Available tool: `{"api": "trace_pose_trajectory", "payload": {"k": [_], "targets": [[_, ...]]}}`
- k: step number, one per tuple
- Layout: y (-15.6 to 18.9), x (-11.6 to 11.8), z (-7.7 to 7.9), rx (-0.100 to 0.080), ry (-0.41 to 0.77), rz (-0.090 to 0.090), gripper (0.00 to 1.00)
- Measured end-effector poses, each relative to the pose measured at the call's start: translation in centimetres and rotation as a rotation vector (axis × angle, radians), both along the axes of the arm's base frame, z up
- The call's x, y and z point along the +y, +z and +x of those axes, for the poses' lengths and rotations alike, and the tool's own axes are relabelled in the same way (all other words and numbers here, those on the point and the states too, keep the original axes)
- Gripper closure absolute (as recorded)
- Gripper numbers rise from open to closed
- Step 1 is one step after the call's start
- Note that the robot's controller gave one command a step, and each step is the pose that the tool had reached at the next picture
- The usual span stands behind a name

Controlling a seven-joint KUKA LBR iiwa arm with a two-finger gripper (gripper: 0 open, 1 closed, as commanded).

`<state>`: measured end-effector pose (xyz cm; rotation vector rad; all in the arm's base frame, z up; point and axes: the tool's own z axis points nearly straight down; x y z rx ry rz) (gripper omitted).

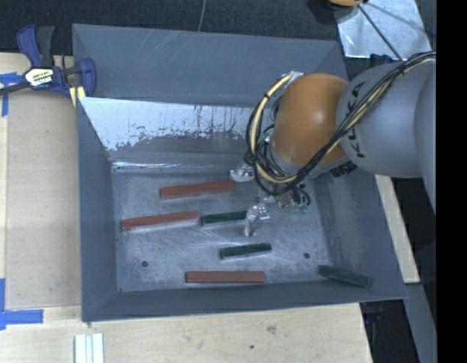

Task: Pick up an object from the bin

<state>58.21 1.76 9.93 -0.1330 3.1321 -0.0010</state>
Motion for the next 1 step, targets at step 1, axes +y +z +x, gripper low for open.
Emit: {"api": "trace_pose_trajectory", "payload": {"k": [1], "targets": [[0.75,1.07,-0.71,0.003,-0.101,0.001,0.0]]}}
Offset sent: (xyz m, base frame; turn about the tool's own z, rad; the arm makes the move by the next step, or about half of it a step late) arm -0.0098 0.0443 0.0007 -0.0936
